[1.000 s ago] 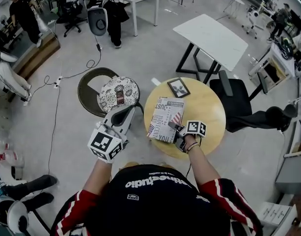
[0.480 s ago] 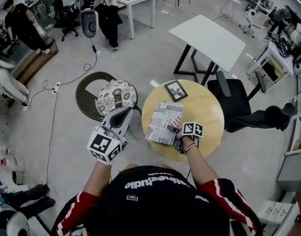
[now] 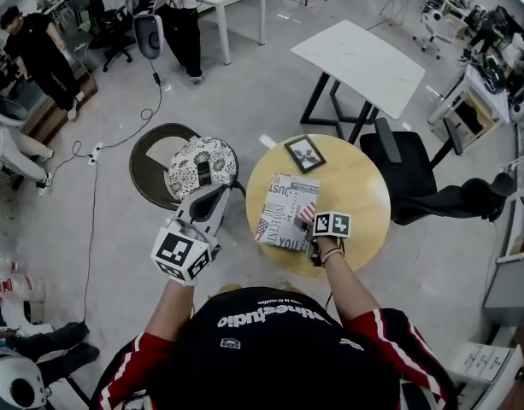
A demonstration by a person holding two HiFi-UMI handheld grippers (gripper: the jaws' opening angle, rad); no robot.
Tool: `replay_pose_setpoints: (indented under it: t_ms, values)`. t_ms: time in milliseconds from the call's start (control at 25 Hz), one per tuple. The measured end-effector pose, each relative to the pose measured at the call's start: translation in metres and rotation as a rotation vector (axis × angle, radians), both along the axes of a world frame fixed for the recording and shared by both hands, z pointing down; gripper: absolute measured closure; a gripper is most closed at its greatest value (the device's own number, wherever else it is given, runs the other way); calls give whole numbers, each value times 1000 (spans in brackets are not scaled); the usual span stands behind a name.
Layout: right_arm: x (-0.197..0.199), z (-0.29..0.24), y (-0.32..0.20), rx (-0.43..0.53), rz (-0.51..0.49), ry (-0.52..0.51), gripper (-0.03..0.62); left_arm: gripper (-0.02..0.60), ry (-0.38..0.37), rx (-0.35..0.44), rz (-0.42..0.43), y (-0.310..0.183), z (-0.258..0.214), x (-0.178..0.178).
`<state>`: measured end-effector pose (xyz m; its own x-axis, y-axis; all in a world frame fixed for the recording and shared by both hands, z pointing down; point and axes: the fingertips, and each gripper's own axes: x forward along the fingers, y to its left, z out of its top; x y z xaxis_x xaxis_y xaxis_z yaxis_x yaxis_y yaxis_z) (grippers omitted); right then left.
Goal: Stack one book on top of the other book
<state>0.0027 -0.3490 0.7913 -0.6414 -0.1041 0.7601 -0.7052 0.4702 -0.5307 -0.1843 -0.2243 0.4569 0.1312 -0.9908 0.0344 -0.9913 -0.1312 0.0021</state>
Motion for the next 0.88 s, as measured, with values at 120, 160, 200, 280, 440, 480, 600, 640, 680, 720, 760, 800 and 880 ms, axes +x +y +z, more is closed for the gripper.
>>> replay_pose_setpoints:
  t_ms: [120,160,200,280,440,480,600,640,680,720,760,800,880]
  values:
    - [5,1,-1,27,13,22,279,566,6,0,3,2,0,-3]
    - [7,-1,-2,32,19,22,281,566,8,1,3,2,-1,-4]
    - [8,-2,-4,37,26,19,281,566,10,1,4,2,-1,-4]
    - [11,-6,-7,47,41,11,287,566,15,0,5,2,0,-4]
    - [20,-18,-13,84,71,-6,293,566,22,1,17,0,2,-3]
    - [22,-22,-15,95,78,-13,295,566,23,2,21,0,2,-2]
    - [28,-36,-21,117,108,-45,299,566,40,5,38,-4,0,0]
    - [31,-39,-22,122,121,-53,299,566,48,7,45,-5,0,2]
    - [35,-43,-24,129,134,-59,301,566,54,9,52,-6,-1,3]
    - [39,-47,-25,138,144,-63,301,566,56,10,60,-8,-1,5]
    - [43,-52,-25,148,154,-68,301,566,58,11,67,-9,-2,7]
    - [47,-57,-25,158,164,-74,301,566,60,12,75,-9,-3,9]
    - [54,-67,-25,177,184,-92,301,566,63,16,91,-12,-5,14]
